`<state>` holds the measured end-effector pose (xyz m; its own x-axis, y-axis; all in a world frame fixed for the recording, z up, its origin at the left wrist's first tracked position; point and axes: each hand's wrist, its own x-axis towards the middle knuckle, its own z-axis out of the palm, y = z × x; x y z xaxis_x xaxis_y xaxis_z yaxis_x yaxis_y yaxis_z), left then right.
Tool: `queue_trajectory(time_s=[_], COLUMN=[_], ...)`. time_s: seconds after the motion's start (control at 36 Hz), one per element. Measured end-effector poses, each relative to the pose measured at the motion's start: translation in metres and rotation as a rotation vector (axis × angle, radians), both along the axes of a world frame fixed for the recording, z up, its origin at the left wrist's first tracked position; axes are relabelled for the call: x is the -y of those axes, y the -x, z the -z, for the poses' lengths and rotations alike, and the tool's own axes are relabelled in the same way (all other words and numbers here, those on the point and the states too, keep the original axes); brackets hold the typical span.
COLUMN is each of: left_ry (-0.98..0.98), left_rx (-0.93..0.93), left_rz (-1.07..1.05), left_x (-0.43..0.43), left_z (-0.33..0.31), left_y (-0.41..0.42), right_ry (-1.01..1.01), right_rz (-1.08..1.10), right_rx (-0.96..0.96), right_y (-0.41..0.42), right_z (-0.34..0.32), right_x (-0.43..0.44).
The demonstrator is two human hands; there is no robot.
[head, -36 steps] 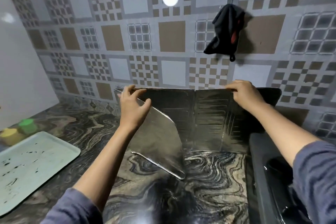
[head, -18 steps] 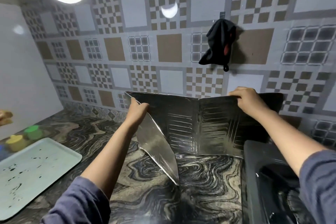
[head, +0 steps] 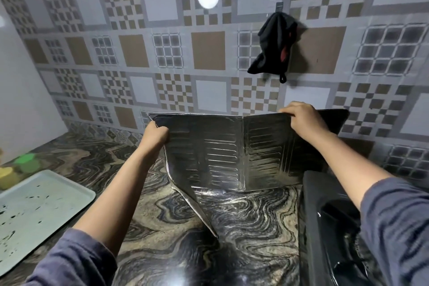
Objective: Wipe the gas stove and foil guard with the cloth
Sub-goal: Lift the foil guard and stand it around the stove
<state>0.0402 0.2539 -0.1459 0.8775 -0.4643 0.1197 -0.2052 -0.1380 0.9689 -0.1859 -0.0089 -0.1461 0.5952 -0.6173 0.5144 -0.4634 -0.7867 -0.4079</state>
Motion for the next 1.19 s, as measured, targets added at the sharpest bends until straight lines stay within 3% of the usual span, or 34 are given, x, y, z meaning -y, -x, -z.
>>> queue_trajectory(time_s=[0.22, 0.47, 0.78, 1.03, 1.19], left_ry=[-0.074, -0.009, -0.036, -0.026, -0.085], left_rx=[-0.032, -0.111, -0.112, -0.043, 0.019], left_rz=[0.145, 0.335, 0.494, 0.457, 0.403], left_x=[0.007, 0.040, 0.085, 0.123, 0.146], left_z=[-0.004, -0.008, -0.009, 0.000, 0.000], left_y=[0.011, 0.054, 0.122, 0.155, 0.160], right_ry=[0.068, 0.068, 0.063, -0.011, 0.027], right_rz=[0.240, 0.473, 0.249, 0.170, 0.169], right_rx=[-0.028, -0.097, -0.071, 0.145, 0.143], right_y=[0.030, 0.082, 0.084, 0.103, 0.120], right_z=[0.015, 0.008, 0.018, 0.024, 0.024], right_x=[0.017, 0.034, 0.026, 0.042, 0.054])
